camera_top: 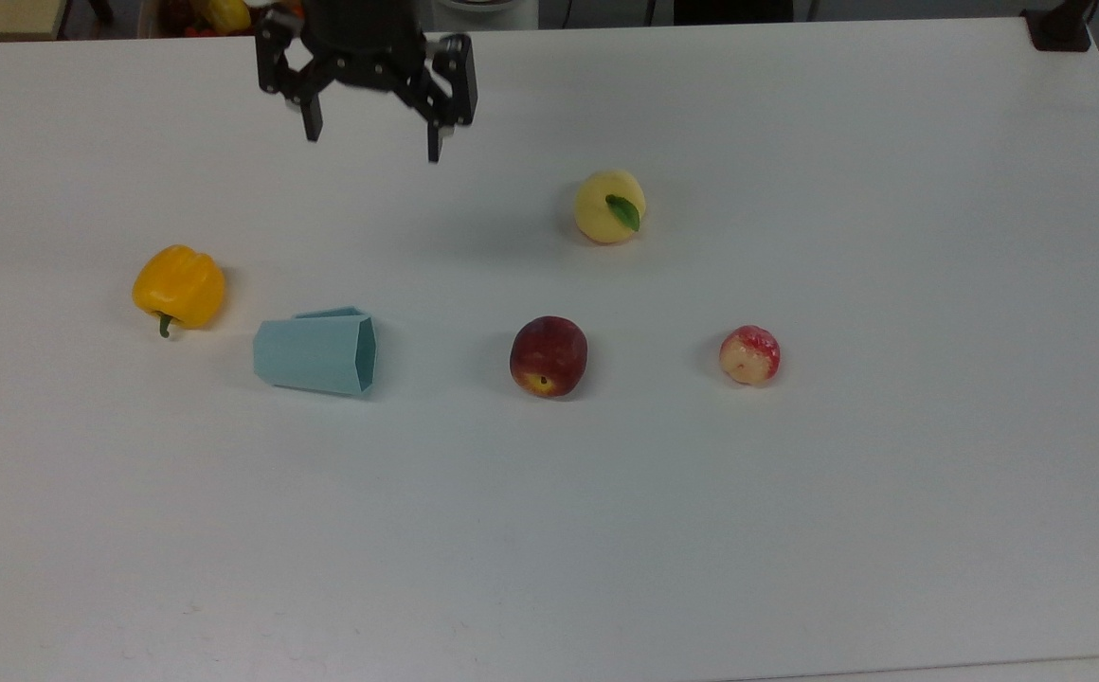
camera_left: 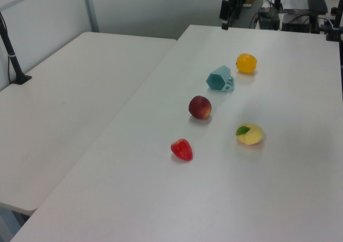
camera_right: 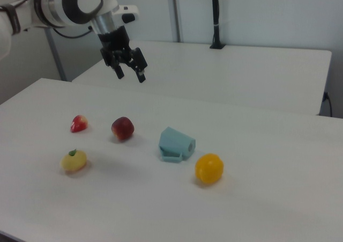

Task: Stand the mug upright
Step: 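Move the open gripper down toward the tipped light-blue mug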

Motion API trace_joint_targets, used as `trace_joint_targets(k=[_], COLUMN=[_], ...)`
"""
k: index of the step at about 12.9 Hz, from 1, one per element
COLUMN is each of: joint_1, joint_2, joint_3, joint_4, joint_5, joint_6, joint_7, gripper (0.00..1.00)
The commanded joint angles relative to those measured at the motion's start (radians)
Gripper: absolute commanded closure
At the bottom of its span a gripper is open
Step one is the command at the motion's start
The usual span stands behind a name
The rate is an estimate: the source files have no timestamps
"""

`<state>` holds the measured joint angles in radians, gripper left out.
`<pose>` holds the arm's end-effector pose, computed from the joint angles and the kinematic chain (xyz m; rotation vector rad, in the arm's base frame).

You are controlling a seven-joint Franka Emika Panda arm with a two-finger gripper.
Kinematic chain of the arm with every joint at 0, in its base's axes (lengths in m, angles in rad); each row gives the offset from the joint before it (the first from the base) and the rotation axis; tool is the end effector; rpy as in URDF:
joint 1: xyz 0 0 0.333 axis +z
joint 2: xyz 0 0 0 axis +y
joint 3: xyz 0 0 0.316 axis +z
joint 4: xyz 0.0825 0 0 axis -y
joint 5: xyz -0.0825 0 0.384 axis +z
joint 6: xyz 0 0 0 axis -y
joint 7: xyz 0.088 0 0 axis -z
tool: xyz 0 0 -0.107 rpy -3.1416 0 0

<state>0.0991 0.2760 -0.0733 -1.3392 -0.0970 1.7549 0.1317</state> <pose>0.6545 0.0151 0.5872 3.0253 -0.1372 0.2263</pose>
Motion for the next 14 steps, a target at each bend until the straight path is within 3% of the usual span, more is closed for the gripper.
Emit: trace_joint_targets(k=[1,7,11,14], joint_1=[0.042,0.076,0.091,0.108], joint_2=[0.09,0.202,0.248,0.305], joint_3=[-0.014,-0.01,-0.008,-0.005], joint_4=[0.022,0.003,-0.015,-0.066], joint_5=[-0.145,-0.361,-0.411,-0.579], joint_6=[0.087,0.179,0.184,0.254], joint_7=[0.094,0.212,0.261,0.479], gripper=[0.0,0.0,0.01,0.0])
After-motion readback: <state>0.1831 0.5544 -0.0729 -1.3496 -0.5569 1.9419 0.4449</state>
